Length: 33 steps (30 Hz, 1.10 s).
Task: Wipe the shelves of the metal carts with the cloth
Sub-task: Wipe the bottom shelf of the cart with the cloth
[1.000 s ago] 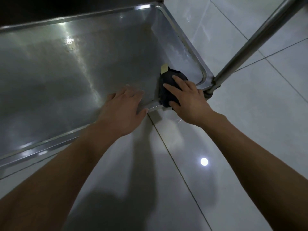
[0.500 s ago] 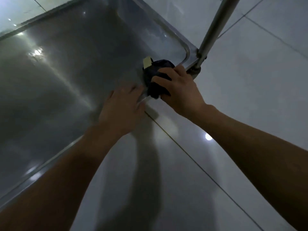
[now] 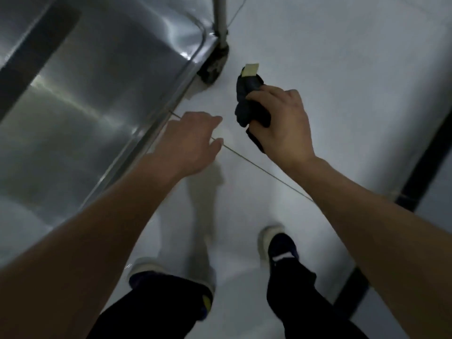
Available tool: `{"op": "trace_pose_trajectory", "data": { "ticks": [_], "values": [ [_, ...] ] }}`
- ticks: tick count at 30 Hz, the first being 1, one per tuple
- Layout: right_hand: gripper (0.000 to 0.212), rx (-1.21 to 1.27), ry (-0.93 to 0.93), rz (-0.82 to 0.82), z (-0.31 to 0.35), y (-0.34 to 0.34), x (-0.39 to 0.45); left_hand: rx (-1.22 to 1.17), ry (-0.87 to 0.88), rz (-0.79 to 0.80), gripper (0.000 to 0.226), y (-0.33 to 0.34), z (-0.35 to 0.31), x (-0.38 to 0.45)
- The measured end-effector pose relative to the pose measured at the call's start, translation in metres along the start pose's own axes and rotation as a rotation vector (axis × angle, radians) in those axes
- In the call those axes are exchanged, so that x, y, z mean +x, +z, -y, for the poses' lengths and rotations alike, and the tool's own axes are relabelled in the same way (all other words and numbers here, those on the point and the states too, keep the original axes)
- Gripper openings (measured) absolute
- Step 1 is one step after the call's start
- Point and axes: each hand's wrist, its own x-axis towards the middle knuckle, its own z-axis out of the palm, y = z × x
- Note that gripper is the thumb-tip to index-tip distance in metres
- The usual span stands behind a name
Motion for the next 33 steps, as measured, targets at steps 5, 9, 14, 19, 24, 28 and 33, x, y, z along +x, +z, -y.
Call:
{"op": "trace_pose_trajectory", "data": {
  "ticks": [5,9,14,19,24,28,33],
  "values": [
    [0.045,0.001,0.130,-0.086,0.021,-0.110,-0.038,0.077,0.068,0.082,0.059,-0.081,-0.082,-0.037],
    [0.045,0.012,0.176,-0.113,0.052,-0.187,-0.054,0.230,0.138,0.160,0.059,-0.153,-0.139,-0.074],
    [0.045,0.003,0.175,-0.049,0.108,-0.295,-0.060,0.226,0.126,0.128,0.057,-0.265,-0.203,-0.121],
    [0.047,-0.023,0.097,0.049,0.150,-0.391,-0.050,0.260,0.083,0.038,0.052,-0.365,-0.247,-0.153],
    [0.047,-0.047,0.003,0.063,0.182,-0.474,-0.025,0.218,0.017,-0.056,0.040,-0.436,-0.278,-0.174],
    [0.048,-0.065,-0.018,0.071,0.194,-0.517,0.020,0.168,-0.058,-0.114,0.033,-0.474,-0.283,-0.162],
    [0.048,-0.096,-0.056,0.095,0.201,-0.539,0.081,0.071,-0.086,-0.199,0.044,-0.510,-0.268,-0.127]
  ]
}}
